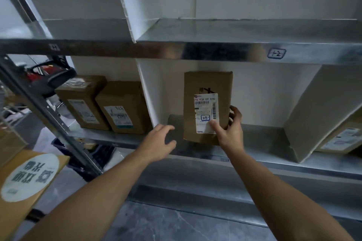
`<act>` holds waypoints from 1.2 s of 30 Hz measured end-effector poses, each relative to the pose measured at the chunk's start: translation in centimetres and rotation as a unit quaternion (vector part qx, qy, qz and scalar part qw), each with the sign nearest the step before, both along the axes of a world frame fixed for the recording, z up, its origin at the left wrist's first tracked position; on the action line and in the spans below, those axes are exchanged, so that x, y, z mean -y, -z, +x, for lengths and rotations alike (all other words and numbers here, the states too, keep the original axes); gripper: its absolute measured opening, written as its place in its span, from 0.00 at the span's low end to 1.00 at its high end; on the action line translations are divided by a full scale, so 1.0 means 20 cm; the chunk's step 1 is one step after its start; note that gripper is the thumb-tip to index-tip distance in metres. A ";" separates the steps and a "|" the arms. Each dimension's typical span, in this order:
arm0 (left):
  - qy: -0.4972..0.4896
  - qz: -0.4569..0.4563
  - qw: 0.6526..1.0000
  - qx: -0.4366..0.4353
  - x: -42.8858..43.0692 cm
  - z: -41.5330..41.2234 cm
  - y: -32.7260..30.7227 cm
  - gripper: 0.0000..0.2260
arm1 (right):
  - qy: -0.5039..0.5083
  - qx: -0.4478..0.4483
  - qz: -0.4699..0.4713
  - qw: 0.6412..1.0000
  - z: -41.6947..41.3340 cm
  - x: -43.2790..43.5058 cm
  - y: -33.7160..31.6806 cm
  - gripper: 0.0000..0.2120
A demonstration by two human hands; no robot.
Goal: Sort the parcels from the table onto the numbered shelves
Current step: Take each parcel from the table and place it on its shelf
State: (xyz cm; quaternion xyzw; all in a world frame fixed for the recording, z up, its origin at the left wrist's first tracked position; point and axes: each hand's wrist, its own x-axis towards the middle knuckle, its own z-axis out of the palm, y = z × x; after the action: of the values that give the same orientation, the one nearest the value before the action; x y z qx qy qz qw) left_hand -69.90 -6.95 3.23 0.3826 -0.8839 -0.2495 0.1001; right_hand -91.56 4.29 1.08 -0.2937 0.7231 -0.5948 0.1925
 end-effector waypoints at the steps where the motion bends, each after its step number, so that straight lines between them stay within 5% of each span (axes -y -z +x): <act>1: 0.000 0.002 1.000 0.002 0.01 0.00 0.00 0.24 | -0.004 0.001 0.008 1.000 0.00 0.02 0.02 0.36; 36: -0.001 0.031 0.999 -0.043 0.10 0.07 0.16 0.20 | -0.037 0.048 -0.008 0.998 -0.02 0.16 0.23 0.39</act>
State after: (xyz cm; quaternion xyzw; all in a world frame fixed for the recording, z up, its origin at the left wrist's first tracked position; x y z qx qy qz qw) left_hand -68.59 -8.95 0.01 0.3757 -0.8702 -0.2924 0.1266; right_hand -91.99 1.04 -3.48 -0.2928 0.6974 -0.6062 0.2460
